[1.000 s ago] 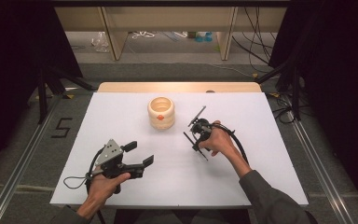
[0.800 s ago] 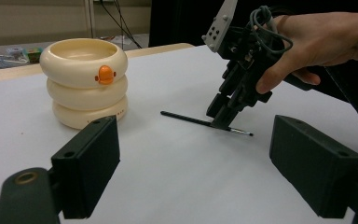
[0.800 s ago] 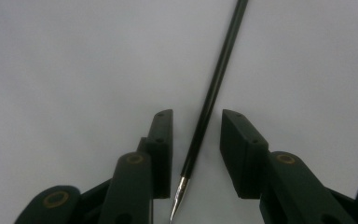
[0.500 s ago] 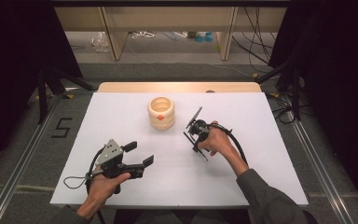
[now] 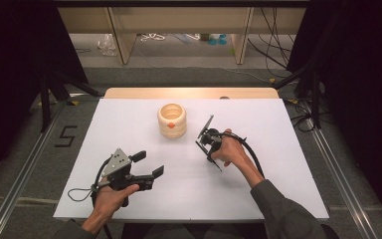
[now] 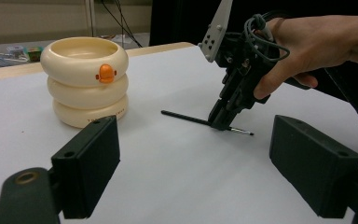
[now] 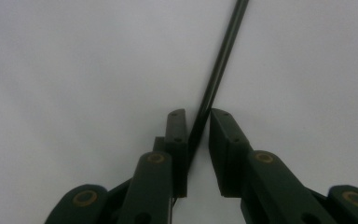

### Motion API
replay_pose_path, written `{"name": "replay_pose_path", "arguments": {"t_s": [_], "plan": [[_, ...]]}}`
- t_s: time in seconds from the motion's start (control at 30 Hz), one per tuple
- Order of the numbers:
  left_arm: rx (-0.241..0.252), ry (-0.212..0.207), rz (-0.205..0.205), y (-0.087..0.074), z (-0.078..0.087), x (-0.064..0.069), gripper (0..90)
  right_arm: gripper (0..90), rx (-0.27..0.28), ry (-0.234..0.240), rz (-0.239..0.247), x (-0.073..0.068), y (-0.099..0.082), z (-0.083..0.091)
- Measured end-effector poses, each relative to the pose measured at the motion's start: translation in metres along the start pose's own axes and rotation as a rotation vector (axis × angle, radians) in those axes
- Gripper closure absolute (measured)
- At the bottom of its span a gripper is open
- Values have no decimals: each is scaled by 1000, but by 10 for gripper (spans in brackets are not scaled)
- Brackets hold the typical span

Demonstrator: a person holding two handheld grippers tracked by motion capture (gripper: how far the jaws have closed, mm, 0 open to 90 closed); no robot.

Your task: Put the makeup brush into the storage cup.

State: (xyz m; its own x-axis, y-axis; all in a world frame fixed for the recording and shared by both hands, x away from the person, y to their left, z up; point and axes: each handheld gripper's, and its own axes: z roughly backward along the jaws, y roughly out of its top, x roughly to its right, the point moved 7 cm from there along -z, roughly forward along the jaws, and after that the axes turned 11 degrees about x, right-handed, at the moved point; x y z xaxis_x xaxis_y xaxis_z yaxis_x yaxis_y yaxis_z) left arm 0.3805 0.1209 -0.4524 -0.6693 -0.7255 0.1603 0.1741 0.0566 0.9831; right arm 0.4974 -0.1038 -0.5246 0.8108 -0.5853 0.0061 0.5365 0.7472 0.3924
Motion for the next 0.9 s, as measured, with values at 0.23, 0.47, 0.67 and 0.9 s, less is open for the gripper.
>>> {"name": "replay_pose_path", "arguments": {"t_s": [0.23, 0.47, 0.67, 0.9], "plan": [[0, 2, 0, 0, 0, -1, 156, 820, -14, 0, 16, 0, 0, 0], [0, 3, -3, 0, 0, -1, 156, 836, -19, -5, 6, -2, 1, 0], [-5, 3, -5, 0, 0, -1, 156, 856, -25, -13, 27, -3, 1, 0], [-19, 5, -4, -2, 0, -2, 156, 857, -20, -17, 74, -5, 0, 1]]}}
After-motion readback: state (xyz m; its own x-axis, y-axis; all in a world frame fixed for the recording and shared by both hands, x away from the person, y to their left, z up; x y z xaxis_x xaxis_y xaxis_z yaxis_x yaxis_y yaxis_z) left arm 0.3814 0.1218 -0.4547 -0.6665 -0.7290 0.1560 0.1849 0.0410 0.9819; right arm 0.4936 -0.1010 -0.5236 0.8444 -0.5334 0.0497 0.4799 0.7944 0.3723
